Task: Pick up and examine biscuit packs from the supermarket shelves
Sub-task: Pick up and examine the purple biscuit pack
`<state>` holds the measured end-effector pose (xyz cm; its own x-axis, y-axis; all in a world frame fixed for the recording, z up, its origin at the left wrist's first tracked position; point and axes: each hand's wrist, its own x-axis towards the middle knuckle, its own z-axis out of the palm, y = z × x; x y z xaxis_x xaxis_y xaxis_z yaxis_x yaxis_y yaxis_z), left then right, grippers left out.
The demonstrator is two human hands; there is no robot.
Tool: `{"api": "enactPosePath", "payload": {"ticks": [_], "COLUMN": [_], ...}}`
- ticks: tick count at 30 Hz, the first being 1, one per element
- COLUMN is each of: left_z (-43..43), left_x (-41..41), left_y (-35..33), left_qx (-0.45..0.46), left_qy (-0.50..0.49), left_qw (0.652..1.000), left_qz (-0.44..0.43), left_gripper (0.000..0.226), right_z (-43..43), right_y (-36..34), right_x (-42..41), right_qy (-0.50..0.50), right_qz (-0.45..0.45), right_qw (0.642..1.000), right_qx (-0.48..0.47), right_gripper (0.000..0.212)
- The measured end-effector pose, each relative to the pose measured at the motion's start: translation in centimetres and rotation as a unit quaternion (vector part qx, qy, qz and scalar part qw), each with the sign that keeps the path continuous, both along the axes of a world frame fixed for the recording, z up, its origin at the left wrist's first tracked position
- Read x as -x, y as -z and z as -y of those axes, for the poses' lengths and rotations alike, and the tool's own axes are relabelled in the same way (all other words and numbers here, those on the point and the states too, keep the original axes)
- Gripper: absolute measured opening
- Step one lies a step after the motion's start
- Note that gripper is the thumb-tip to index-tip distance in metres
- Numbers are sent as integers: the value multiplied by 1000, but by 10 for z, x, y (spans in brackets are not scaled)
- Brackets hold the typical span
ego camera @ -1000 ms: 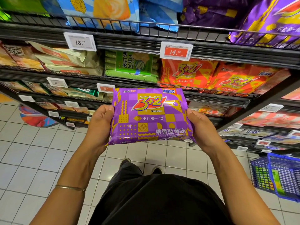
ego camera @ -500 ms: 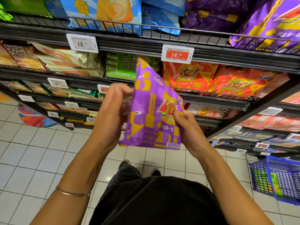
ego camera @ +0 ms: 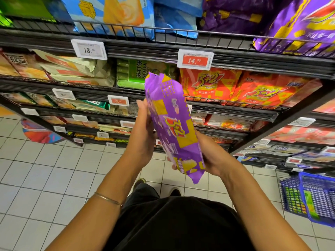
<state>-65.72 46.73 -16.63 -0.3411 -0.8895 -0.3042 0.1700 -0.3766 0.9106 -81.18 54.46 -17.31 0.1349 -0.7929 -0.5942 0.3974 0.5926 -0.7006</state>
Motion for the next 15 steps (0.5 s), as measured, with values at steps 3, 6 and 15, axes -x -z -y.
{"api": "enactPosePath", "payload": {"ticks": [3, 6, 15], "left_z": [1, 3, 3], "left_x": [2, 2, -2], "left_y": [0, 4, 9], "left_qx": [-44, -104, -126], "left_qy": [-13, -35, -53], "left_qw": [999, 994, 990], "left_qz": [26, 27, 28], "left_gripper": [77, 75, 77], "right_z": [-6, -9, -9], "right_y": [-1, 0, 2], "right_x": [9, 15, 18], "right_qy": [-35, -63, -73], "right_qz": [15, -5, -9], "right_qw": [999, 998, 997], "right_qx": [-10, -5, 6], "right_gripper": [57, 70, 68]}}
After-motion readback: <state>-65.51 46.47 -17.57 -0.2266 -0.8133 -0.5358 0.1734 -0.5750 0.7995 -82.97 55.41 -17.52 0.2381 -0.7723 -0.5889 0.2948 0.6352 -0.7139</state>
